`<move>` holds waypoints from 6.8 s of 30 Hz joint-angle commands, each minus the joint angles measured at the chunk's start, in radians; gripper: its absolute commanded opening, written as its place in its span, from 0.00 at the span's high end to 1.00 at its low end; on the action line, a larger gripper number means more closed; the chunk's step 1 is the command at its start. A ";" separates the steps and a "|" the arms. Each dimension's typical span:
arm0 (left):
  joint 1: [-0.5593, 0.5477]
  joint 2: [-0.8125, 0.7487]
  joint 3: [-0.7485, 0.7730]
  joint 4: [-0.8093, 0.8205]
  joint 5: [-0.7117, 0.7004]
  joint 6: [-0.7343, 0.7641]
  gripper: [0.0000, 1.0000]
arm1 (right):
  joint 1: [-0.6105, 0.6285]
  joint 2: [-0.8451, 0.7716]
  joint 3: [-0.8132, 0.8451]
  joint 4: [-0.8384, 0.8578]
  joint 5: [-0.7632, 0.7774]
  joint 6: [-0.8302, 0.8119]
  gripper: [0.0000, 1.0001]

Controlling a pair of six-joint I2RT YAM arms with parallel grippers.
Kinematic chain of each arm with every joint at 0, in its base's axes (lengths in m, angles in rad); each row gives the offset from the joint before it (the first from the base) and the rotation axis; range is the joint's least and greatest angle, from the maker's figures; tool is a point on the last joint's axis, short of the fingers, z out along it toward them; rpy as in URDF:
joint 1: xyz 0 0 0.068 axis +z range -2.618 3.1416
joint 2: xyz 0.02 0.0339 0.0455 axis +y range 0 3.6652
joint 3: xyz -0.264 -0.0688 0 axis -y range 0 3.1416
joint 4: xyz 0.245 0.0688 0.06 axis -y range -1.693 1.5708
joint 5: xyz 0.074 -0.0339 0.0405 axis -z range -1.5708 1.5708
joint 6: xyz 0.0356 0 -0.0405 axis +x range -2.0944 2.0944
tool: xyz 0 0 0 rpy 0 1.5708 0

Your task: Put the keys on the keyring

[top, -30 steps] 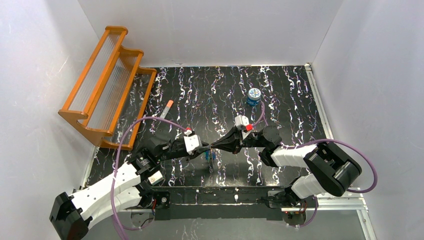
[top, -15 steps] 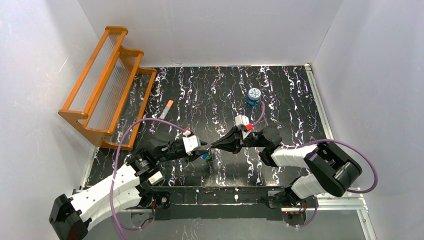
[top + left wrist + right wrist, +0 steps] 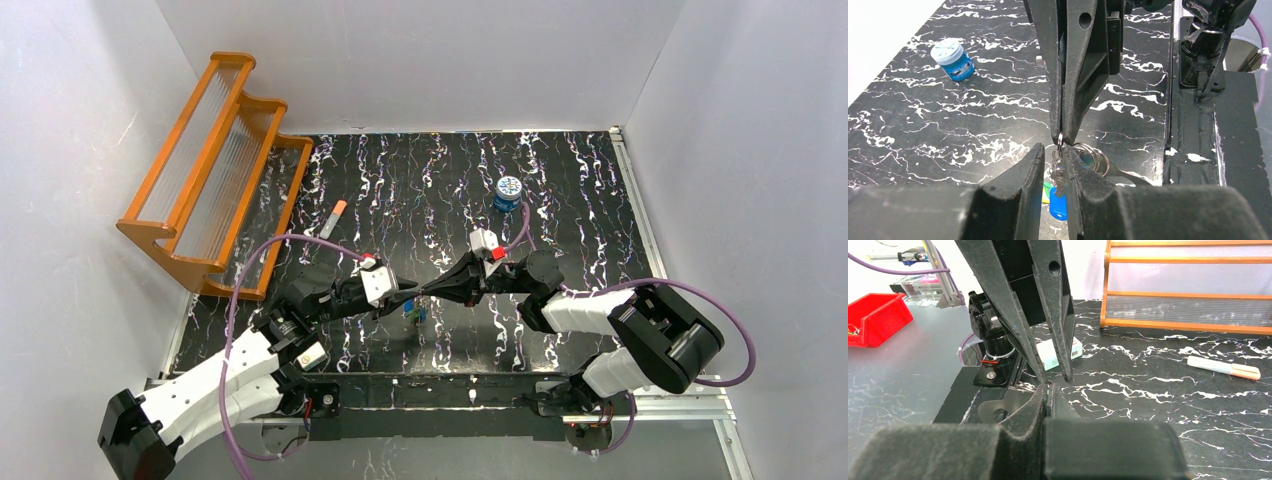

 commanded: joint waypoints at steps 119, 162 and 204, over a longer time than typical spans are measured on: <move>-0.028 -0.093 -0.096 -0.033 -0.043 -0.042 0.76 | 0.071 -0.106 0.037 -0.129 0.040 -0.177 0.99; -0.027 -0.026 0.016 -0.041 -0.056 -0.043 1.00 | 0.071 -0.111 0.056 -0.196 0.086 -0.186 0.76; -0.032 0.311 0.378 -0.549 -0.051 0.173 1.00 | 0.067 -0.070 0.201 -0.693 0.081 -0.436 0.94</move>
